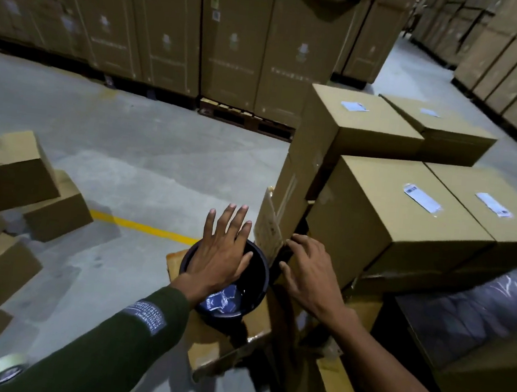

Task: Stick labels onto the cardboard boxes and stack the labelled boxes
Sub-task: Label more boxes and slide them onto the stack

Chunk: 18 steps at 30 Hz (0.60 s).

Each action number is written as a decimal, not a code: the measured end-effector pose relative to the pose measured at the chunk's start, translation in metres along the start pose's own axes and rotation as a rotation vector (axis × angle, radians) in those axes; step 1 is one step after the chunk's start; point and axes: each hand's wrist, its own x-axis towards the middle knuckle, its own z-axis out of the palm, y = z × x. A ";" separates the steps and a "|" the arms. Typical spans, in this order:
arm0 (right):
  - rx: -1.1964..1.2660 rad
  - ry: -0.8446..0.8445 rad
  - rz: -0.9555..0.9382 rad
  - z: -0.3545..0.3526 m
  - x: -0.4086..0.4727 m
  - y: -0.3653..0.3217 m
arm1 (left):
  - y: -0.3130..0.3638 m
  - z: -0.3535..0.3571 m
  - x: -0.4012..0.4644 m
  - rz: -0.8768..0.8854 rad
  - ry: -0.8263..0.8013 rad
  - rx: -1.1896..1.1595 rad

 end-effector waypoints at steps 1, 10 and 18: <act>0.006 0.034 -0.005 -0.008 -0.005 0.002 | 0.007 -0.006 0.002 0.023 0.029 -0.010; -0.049 0.432 -0.020 -0.106 -0.069 0.052 | 0.109 -0.080 0.042 0.317 0.331 -0.129; -0.212 0.541 0.318 -0.191 -0.179 0.127 | 0.246 -0.131 0.062 0.490 0.281 -0.145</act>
